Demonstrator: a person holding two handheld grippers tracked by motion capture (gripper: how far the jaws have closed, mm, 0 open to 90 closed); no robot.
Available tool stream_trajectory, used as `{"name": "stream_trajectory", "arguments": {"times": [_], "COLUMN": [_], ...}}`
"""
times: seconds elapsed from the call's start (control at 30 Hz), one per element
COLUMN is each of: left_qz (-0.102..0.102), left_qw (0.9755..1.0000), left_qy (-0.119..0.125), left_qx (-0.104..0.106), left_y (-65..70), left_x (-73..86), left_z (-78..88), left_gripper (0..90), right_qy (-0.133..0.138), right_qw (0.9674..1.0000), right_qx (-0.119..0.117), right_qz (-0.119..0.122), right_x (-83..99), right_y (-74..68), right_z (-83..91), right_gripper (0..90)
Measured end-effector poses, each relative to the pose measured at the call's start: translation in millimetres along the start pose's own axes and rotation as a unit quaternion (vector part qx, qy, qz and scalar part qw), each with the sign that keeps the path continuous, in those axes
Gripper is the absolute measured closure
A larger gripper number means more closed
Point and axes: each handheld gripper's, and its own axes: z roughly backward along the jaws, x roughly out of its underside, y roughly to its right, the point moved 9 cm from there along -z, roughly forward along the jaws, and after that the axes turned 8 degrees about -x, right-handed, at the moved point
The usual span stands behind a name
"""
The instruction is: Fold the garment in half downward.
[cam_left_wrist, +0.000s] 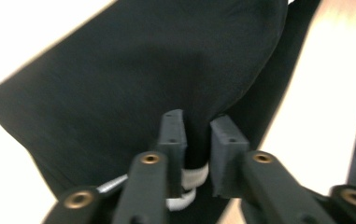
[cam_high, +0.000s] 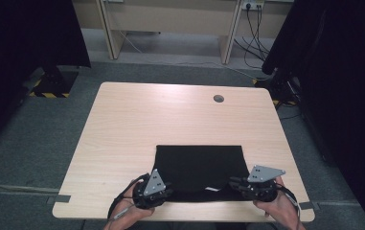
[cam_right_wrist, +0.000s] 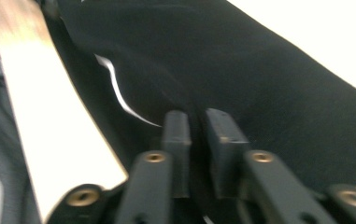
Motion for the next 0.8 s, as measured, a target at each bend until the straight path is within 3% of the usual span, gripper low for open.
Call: {"name": "stream_trajectory", "arguments": {"times": [0.03,0.13,0.2,0.27,0.3,0.33,0.37,0.4,0.43,0.57,0.6,0.67,0.7,0.8], "left_qz": [0.018,0.03,0.035,0.053,0.053,0.074,0.082,0.082,0.084,0.073,0.054,0.051,0.055,0.056], "left_qw": [0.9997,0.999,0.9985,0.9976,0.9976,0.9965,0.996,0.996,0.9959,0.9959,0.9959,0.996,0.9959,0.9962], "left_qy": [0.013,0.032,0.042,0.042,0.042,0.036,0.03,0.03,0.01,-0.019,-0.038,-0.037,-0.034,-0.025], "left_qx": [0.006,0.0,-0.006,-0.007,-0.007,-0.017,-0.021,-0.021,-0.033,-0.049,-0.062,-0.064,-0.063,-0.061], "left_y": [-1.4,-4.9,-8.3,-11.1,-11.1,-15.3,-16.9,-16.9,-20.5,-21.4,-20.4,-19.6,-19.7,-20.5], "left_x": [-1.4,-7.5,-13.9,-20.1,-20.1,-20.9,-19.8,-19.8,-13.8,-1.1,8.2,10.8,12.2,13.6], "left_z": [3.3,7.6,10.0,5.0,5.0,-2.6,-6.7,-6.7,-13.6,-18.1,-18.4,-18.1,-17.4,-17.2], "left_gripper": [58.3,44.3,43.2,39.3,38.4,37.4,36.8,36.7,36.5,34.9,33.9,32.8,32.2,31.4], "right_qy": [0.015,0.038,0.042,0.029,0.022,0.018,0.013,0.009,0.003,-0.017,-0.053,-0.038,-0.029,-0.023], "right_qw": [0.9998,0.9988,0.9985,0.9986,0.9986,0.9986,0.9987,0.9986,0.9987,0.9982,0.9964,0.9968,0.9963,0.9955], "right_qx": [-0.002,0.01,0.013,0.025,0.027,0.026,0.025,0.024,0.026,0.035,0.058,0.056,0.053,0.057], "right_qz": [-0.016,-0.029,-0.032,-0.037,-0.041,-0.043,-0.044,-0.045,-0.045,-0.046,-0.032,-0.043,-0.061,-0.071], "right_x": [-1.6,-9.8,-12.1,-11.8,-10.4,-9.1,-7.4,-5.7,-3.1,8.8,23.6,26.0,31.0,33.6], "right_y": [-0.9,4.6,6.9,15.5,17.4,18.7,19.7,20.5,21.3,23.3,24.9,24.3,24.5,25.2], "right_z": [4.8,14.4,15.5,7.4,2.8,-2.3,-7.2,-11.5,-15.1,-22.4,-24.3,-23.8,-19.7,-17.6], "right_gripper": [68.6,64.0,63.1,60.6,60.3,59.9,59.7,59.7,59.6,57.2,53.7,53.3,49.0,44.1]}}
